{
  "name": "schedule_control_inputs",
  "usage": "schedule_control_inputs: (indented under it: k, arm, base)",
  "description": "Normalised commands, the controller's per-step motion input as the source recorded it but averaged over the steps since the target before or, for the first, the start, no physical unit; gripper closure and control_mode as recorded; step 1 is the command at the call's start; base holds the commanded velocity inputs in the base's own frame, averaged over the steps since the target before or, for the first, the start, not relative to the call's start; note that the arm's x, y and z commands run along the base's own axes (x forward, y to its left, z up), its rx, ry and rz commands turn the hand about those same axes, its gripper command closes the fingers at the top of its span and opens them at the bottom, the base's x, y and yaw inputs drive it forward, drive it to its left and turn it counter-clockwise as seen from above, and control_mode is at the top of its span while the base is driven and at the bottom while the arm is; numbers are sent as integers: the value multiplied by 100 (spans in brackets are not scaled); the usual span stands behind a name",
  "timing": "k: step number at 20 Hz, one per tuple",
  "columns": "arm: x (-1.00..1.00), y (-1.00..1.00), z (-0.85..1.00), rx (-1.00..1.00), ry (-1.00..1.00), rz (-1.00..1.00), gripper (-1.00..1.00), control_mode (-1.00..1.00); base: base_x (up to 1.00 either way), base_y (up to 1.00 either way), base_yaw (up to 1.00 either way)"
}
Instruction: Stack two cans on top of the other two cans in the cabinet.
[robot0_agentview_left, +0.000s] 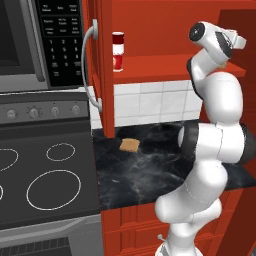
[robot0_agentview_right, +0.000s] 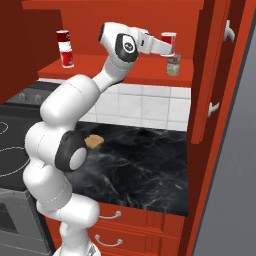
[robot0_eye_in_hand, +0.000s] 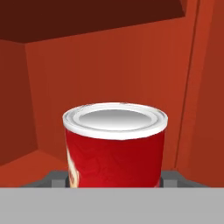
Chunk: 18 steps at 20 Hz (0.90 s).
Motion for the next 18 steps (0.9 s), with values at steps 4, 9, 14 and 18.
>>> schedule_control_inputs:
  k: [4, 9, 14, 18]
  arm:
    - [21, -4, 0, 0, 0, 0, 100, -100]
    - [16, -9, -1, 0, 3, -1, 100, -100]
    - [21, -10, -6, 0, 4, -1, 100, -100]
    - [16, -9, -3, 0, 1, 0, 100, -100]
  base:
    - [0, 0, 0]
    - [0, 0, 0]
    - [0, 0, 0]
    - [0, 0, 0]
